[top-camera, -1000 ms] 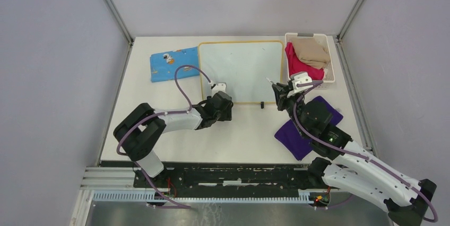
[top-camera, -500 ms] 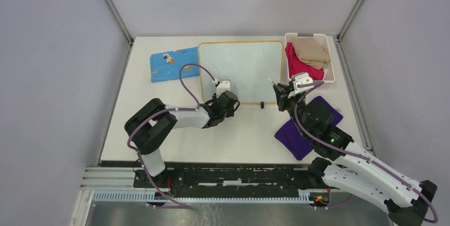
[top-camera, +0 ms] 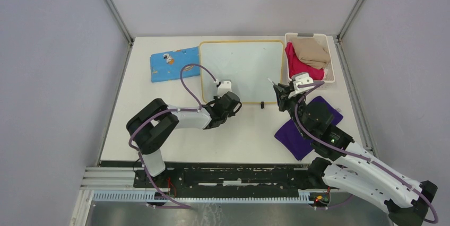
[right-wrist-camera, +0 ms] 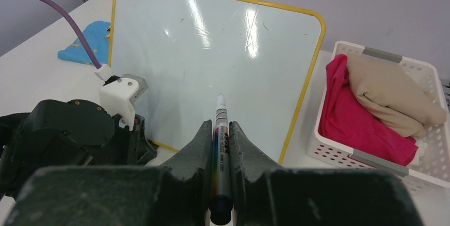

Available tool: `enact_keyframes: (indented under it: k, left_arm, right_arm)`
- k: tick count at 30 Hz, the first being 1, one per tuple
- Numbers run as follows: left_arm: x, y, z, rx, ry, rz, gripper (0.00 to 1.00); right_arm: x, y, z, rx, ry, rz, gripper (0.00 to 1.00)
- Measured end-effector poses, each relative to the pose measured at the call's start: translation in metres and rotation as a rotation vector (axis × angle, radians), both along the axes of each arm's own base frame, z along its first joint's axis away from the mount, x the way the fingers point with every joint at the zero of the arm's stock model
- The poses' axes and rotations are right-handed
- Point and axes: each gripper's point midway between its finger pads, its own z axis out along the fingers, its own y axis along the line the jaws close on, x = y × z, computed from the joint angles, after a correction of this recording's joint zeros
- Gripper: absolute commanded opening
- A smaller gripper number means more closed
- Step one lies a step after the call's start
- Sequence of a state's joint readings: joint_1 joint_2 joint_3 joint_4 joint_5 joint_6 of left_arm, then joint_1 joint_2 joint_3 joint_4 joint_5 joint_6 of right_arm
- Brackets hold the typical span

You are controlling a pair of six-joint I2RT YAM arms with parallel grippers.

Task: Write a sentence on the whiteboard
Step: Move the whiteboard stand to the center of the board.

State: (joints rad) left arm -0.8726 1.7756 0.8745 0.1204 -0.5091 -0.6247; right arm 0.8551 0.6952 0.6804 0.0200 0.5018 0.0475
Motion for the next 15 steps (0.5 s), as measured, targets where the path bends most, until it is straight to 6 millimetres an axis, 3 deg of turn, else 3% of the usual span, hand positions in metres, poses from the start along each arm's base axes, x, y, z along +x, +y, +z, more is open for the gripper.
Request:
enact_keyframes:
  k: [9, 15]
  left_arm:
    - [-0.011, -0.003, -0.003, 0.005, -0.018, 0.018, 0.08]
    - [-0.026, -0.002, -0.003, -0.011, -0.025, 0.029, 0.05]
  right_arm:
    - [-0.003, -0.003, 0.002, 0.012, -0.006, 0.0, 0.0]
    - [-0.005, -0.004, -0.008, 0.007, 0.008, 0.001, 0.0]
